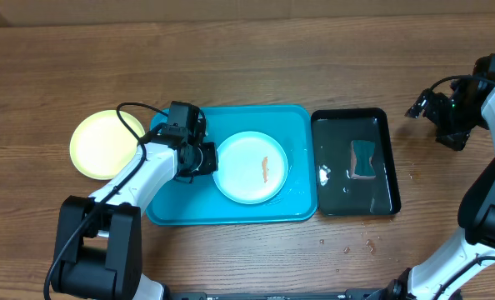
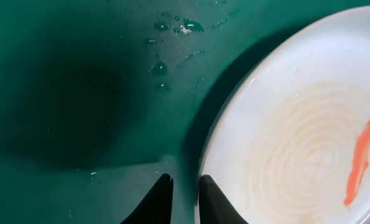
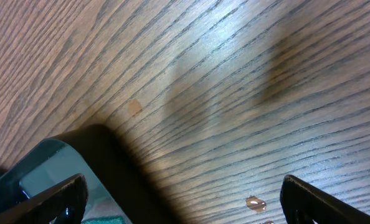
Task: Clean dirty plates on tray and stack at the side
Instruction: 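Lower right gripper into the black basin toward the sponge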
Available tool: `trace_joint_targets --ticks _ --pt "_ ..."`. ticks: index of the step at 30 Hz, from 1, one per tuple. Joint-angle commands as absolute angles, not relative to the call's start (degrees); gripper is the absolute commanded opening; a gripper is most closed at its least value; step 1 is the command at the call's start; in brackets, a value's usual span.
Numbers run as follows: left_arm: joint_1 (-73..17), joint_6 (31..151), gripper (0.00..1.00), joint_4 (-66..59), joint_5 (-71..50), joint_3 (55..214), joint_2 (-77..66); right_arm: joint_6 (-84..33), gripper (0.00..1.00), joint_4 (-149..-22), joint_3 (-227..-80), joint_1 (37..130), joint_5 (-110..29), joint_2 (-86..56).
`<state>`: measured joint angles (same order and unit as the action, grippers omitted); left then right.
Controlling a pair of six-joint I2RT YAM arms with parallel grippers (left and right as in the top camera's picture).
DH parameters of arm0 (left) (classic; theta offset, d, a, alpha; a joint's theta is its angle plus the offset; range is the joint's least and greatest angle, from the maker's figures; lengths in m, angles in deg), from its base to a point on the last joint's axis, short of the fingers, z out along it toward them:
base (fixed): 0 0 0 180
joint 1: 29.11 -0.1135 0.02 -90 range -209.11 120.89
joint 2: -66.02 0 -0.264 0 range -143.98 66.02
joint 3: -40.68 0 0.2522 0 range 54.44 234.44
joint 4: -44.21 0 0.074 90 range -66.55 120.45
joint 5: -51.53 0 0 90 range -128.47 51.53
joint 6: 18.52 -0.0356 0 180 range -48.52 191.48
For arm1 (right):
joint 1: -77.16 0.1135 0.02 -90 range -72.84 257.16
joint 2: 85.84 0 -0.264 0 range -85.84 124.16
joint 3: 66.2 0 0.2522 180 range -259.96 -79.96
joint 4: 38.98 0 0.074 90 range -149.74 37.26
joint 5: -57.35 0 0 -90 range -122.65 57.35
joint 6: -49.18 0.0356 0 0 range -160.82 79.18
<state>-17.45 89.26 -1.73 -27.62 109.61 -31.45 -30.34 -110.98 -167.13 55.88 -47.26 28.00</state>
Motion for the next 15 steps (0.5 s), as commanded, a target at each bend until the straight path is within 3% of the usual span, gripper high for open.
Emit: trace_joint_targets --ticks 1,7,11,15 --pt "-16.5 88.4 0.16 -2.5 -28.1 110.4 -32.2 -30.3 1.00 -110.8 -168.3 55.9 -47.1 26.9" --pt "-15.4 88.4 0.15 -2.5 -28.2 110.4 -32.2 -30.3 1.00 -110.8 -168.3 55.9 -47.1 26.9" --pt "-15.0 88.4 0.08 -2.5 -28.6 110.4 -32.2 -30.3 1.00 -110.8 -168.3 55.9 -47.1 26.9" --pt "-15.0 88.7 0.07 -2.6 -29.3 110.2 -32.2 -30.3 1.00 -110.8 -168.3 55.9 -47.1 26.9"
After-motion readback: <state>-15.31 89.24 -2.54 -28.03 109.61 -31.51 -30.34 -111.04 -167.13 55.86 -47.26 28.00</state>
